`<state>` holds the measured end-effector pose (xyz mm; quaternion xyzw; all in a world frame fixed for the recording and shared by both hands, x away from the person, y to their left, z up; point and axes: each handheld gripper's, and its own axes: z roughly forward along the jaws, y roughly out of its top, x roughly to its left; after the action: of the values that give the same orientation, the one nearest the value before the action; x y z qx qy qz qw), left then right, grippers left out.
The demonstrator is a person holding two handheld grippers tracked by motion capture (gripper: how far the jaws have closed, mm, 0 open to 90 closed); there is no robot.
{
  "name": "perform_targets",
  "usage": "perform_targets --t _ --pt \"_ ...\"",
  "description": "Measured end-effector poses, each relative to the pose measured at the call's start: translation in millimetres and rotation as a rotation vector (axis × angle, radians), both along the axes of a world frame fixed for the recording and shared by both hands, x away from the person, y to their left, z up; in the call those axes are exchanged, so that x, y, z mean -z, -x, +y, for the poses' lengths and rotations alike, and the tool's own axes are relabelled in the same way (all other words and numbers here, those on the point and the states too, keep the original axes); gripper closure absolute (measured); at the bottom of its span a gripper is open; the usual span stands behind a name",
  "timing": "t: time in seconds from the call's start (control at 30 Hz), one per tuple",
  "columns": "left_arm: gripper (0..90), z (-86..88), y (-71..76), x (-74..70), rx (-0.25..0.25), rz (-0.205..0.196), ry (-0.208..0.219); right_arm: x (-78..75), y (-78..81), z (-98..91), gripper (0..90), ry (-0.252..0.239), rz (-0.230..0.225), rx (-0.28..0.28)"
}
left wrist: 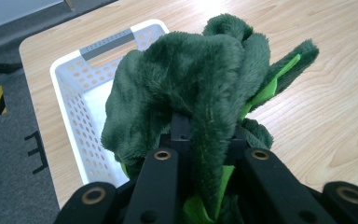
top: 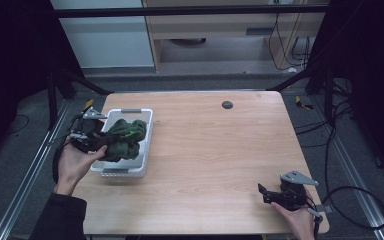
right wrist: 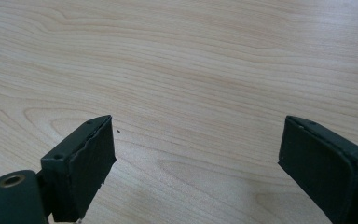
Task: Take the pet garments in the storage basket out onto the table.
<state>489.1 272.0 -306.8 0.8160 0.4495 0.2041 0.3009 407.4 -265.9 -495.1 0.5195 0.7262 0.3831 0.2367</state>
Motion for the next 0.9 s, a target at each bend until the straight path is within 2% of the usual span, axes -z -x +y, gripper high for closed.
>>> perform_targets --t 0.27,0.5,0.6,0.9 --pt "80.6 -5.8 9.5 -11.5 0.042 -0.002 0.010 -0.2 0.2 0.2 10.4 -0.001 0.000 -0.001" --pt "80.6 -18.7 16.8 -22.2 0.096 -0.007 -0.007 -0.3 0.2 0.4 10.4 0.000 -0.001 -0.001" --pt "80.6 -25.2 19.8 -26.1 0.119 -0.010 -0.001 -0.2 0.2 0.4 10.5 0.000 0.000 -0.002" --pt "80.6 -42.4 24.9 -35.5 0.171 -0.008 -0.034 -1.1 0.7 -0.1 10.3 0.000 -0.008 0.002"
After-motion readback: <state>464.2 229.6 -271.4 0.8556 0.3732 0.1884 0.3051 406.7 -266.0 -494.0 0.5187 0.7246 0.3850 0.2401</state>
